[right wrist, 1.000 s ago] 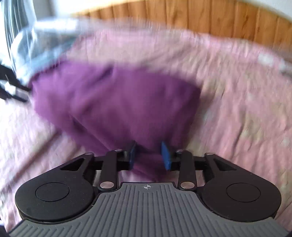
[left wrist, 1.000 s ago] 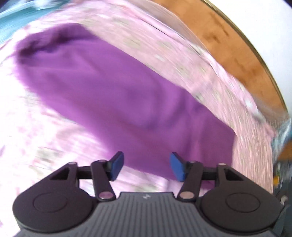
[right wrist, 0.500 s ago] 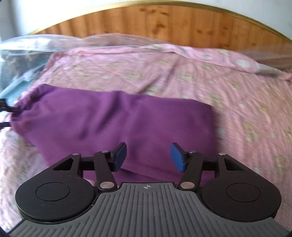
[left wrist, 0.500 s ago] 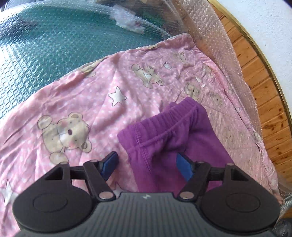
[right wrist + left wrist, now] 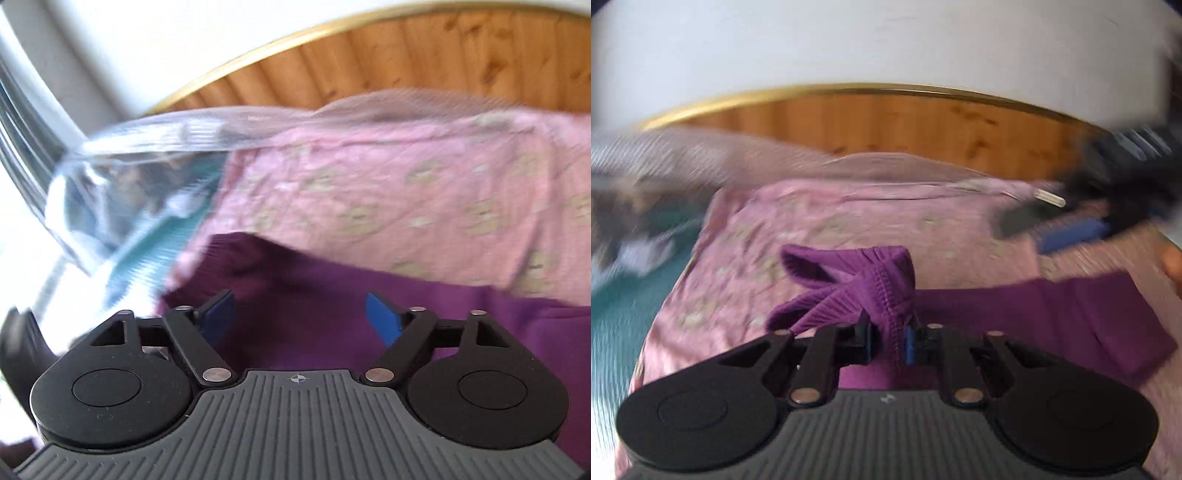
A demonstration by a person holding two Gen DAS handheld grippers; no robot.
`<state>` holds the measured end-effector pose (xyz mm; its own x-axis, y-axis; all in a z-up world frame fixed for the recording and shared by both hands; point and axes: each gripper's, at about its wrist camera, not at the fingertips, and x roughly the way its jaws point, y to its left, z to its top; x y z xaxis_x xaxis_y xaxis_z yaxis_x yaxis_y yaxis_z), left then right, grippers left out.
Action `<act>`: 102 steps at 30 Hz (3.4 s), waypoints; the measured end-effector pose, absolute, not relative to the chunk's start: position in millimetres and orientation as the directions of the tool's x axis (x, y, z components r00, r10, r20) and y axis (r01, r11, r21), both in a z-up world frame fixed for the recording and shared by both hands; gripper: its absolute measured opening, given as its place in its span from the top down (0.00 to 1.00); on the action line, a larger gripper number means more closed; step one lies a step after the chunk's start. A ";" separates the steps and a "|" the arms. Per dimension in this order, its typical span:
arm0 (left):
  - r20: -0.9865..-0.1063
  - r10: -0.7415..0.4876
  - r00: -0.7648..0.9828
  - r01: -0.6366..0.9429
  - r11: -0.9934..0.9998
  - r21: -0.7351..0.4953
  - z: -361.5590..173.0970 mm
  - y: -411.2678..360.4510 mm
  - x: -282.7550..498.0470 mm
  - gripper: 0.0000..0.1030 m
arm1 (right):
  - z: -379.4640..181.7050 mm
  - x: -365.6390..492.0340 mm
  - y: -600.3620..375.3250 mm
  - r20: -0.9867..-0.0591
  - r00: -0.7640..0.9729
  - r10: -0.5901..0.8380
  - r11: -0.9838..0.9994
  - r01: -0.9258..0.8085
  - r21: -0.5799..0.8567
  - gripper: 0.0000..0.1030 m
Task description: Fold clothes
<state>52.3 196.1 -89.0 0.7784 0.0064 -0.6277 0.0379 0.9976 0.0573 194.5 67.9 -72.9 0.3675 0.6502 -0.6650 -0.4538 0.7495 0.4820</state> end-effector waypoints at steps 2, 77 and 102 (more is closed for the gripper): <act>-0.631 -0.043 0.774 0.218 0.955 0.202 -90.7 141.0 54.3 0.85 | -82.4 218.9 82.8 -0.666 0.218 0.714 0.678 -0.453 0.579 0.12; -0.670 -0.437 0.600 -0.051 0.815 -0.577 -159.5 232.0 87.8 0.47 | -155.2 201.6 -1.5 -0.755 0.577 0.311 0.950 -0.206 0.234 0.78; -0.789 -0.496 0.362 0.210 0.868 -0.450 -108.4 -9.1 189.6 0.20 | -157.9 92.3 -200.3 -0.650 0.700 0.296 0.940 -0.095 0.327 0.92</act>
